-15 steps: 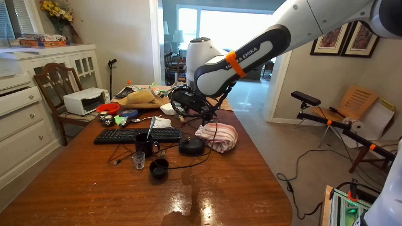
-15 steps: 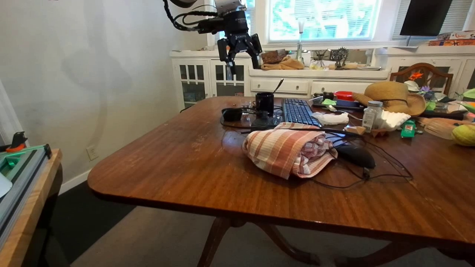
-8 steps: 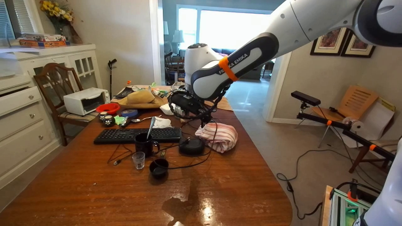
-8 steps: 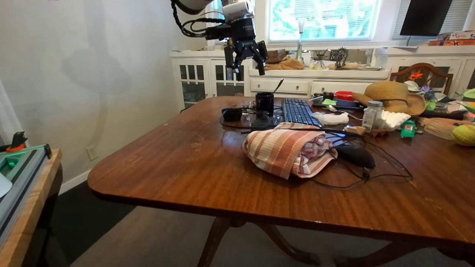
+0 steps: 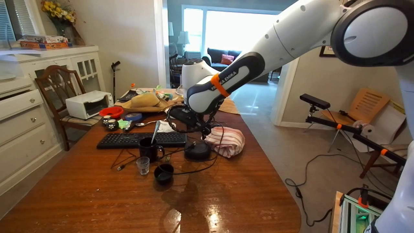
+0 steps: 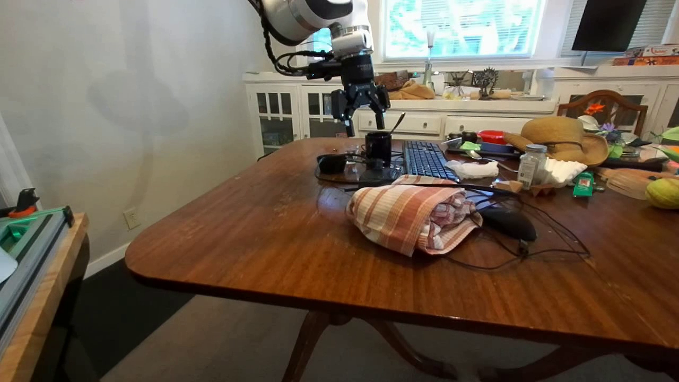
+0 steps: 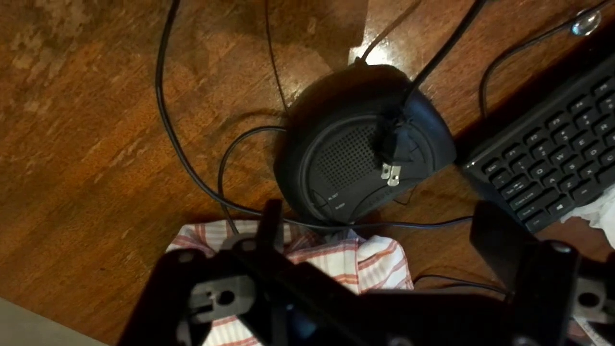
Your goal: Move the black cable on the speaker to the left
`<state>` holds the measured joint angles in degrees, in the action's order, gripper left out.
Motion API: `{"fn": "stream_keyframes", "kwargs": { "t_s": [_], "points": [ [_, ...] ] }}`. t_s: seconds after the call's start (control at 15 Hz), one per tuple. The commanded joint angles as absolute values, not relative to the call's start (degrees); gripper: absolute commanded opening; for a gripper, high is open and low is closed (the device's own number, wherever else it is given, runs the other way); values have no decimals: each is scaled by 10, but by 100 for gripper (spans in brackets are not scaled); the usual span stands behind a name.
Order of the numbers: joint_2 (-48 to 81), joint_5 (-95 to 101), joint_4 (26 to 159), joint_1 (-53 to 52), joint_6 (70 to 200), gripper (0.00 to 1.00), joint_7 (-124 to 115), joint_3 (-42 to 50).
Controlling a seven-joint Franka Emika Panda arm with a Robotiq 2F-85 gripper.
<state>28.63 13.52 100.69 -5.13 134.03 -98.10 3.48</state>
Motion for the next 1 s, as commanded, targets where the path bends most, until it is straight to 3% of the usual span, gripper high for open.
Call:
{"fn": "stream_keyframes", "kwargs": {
  "t_s": [0.0,0.13,0.2,0.4,0.47,0.6,0.73,0.93],
  "points": [
    [336,123,948,-70,1305,98,-983,51],
    [358,124,921,-73,1291,88,-984,56],
    [366,123,909,-74,1283,91,-983,58],
    [392,118,875,-75,1263,73,-980,61],
    [398,117,865,-75,1255,63,-981,61],
    [409,114,852,-77,1244,58,-981,61],
    [418,112,841,-78,1234,66,-981,62],
    [431,107,824,-78,1223,64,-983,62]
  ]
}}
